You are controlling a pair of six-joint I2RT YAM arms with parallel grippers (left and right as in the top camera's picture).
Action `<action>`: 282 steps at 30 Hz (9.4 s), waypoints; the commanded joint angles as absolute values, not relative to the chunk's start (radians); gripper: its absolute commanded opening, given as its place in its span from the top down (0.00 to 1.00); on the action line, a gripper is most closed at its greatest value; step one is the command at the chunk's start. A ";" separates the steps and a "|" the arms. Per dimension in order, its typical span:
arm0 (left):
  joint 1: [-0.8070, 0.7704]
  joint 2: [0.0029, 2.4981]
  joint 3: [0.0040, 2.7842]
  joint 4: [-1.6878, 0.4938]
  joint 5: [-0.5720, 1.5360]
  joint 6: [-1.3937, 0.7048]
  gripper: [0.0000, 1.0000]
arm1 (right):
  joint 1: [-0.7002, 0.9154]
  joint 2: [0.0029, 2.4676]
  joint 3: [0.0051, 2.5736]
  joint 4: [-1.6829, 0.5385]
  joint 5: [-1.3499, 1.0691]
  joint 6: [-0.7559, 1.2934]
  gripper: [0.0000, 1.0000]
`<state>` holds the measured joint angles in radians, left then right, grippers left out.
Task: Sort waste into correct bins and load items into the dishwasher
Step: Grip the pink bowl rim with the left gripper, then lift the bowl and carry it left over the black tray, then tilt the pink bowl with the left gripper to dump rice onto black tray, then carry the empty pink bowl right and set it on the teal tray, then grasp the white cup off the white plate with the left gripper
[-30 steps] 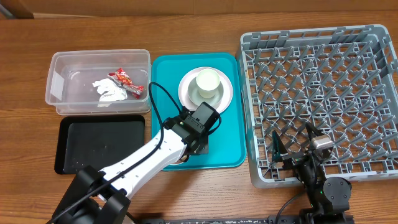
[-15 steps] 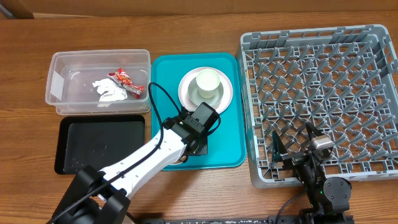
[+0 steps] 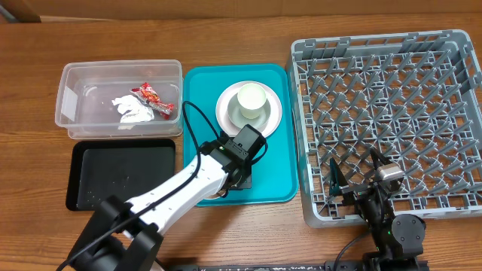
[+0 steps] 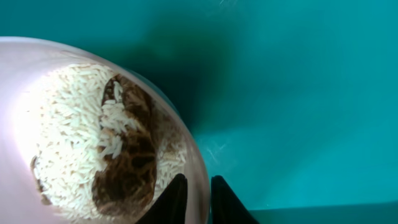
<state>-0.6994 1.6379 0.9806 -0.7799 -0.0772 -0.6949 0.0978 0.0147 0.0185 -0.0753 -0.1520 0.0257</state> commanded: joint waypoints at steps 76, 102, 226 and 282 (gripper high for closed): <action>-0.109 1.351 1.193 -1.100 0.194 -0.318 0.96 | 0.090 0.003 0.008 -0.070 -0.146 0.023 0.00; 0.518 1.352 1.019 -1.028 0.863 0.016 0.96 | 0.090 0.003 0.008 -0.070 -0.146 0.023 0.00; -0.667 1.382 0.887 -0.474 -0.102 -0.646 0.96 | 0.090 0.003 0.008 -0.070 -0.146 0.023 0.00; -0.479 1.571 1.262 -0.629 0.013 -0.719 0.55 | 0.090 0.003 0.008 -0.070 -0.146 0.023 0.00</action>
<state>-0.4736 1.5402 1.2469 -0.6586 -0.0055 -0.6792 0.0978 0.0147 0.0181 -0.0742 -0.1520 0.0257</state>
